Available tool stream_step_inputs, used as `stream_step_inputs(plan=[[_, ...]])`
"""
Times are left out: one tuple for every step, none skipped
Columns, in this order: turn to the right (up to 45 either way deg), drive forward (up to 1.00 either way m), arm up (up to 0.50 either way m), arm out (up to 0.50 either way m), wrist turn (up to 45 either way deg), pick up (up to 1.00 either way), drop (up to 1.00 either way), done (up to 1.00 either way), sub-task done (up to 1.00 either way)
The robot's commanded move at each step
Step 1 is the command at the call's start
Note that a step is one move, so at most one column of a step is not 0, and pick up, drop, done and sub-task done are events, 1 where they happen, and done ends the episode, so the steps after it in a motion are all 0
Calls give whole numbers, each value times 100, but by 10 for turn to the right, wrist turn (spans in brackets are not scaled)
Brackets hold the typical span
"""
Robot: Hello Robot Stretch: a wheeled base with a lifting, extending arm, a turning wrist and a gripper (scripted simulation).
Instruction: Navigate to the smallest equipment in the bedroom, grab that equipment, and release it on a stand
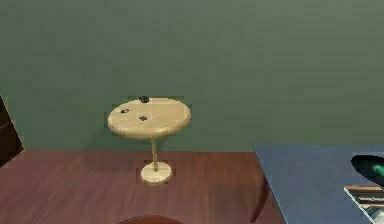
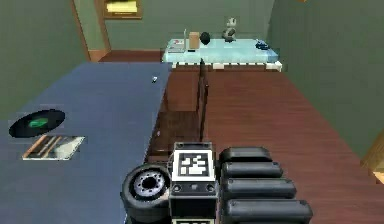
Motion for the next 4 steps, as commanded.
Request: stream_step_inputs(plan=[[0,100,0,0,0,0,0,0,0],[450,0,0,0,0,0,0,0,0],[450,0,0,0,0,0,0,0,0],[450,0,0,0,0,0,0,0,0]])
